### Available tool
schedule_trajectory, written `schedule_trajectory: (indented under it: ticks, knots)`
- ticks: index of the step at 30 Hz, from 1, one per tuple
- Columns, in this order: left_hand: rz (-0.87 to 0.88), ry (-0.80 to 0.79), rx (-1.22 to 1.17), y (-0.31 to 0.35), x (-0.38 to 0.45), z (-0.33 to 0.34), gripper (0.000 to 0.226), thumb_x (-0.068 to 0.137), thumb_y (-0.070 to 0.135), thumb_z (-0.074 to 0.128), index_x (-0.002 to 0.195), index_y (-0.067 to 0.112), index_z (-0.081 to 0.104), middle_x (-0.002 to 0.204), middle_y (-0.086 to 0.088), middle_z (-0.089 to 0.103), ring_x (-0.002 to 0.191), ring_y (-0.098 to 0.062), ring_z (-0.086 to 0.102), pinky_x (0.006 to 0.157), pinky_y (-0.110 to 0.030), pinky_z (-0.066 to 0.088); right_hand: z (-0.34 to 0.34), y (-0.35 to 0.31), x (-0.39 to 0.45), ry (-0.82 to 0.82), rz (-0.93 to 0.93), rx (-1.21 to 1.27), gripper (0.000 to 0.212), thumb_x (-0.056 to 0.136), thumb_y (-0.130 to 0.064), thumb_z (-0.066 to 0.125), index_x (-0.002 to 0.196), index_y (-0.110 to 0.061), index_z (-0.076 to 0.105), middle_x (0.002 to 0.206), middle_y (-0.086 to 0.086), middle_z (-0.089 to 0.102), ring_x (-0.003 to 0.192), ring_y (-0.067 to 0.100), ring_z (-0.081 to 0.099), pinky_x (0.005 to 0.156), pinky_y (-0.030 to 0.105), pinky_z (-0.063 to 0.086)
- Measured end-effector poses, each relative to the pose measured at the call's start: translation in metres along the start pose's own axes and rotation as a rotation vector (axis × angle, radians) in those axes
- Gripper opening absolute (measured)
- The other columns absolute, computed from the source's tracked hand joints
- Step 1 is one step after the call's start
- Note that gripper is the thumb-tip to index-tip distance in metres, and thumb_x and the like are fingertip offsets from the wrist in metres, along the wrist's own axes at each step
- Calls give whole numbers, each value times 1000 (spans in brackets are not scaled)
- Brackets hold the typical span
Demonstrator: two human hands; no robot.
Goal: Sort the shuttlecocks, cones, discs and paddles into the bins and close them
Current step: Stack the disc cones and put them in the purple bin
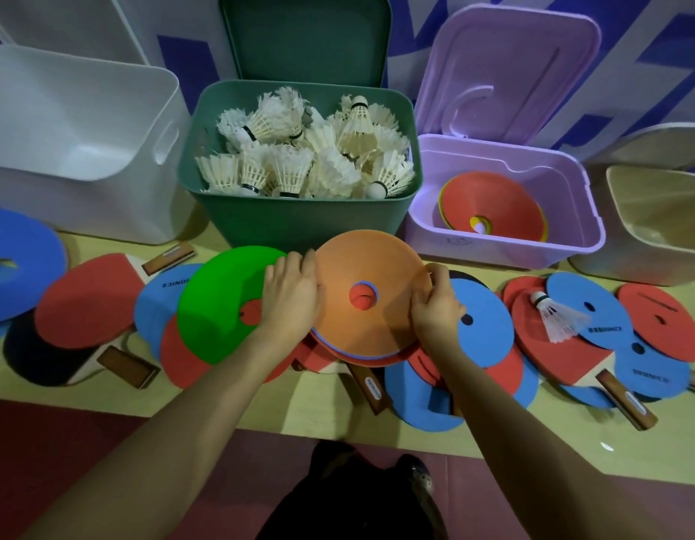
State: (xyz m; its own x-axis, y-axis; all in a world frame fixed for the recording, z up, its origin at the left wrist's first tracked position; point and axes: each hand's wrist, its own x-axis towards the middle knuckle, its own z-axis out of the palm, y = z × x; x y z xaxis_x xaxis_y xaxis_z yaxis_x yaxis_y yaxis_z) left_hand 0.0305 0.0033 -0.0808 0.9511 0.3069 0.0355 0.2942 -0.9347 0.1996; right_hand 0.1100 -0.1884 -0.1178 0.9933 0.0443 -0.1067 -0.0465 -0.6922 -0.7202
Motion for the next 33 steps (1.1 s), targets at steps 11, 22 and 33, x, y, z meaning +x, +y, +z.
schedule_trajectory:
  ticks: [11, 22, 33]
  knots:
    - [52, 84, -476, 11, -9, -18, 56, 83, 3, 62, 135, -3, 41, 112, -19, 47, 101, -36, 52, 86, -29, 34, -38, -14, -34, 159, -166, 253, 44, 76, -24, 54, 120, -29, 57, 87, -6, 62, 90, 28, 56, 84, 47, 46]
    - [299, 297, -617, 100, 45, -68, 54, 77, 8, 55, 129, -1, 47, 114, -21, 52, 100, -36, 56, 88, -37, 42, -140, -33, 10, 473, -337, 333, 44, 78, -1, 57, 119, -19, 59, 99, -21, 59, 88, -4, 55, 82, 19, 43]
    - [315, 335, -536, 181, 163, -45, 45, 80, 11, 51, 125, 7, 45, 107, -20, 52, 93, -37, 56, 79, -45, 49, -178, -6, 132, 435, -329, 326, 33, 79, -12, 50, 110, -22, 55, 86, -19, 55, 79, 7, 51, 76, 39, 46]
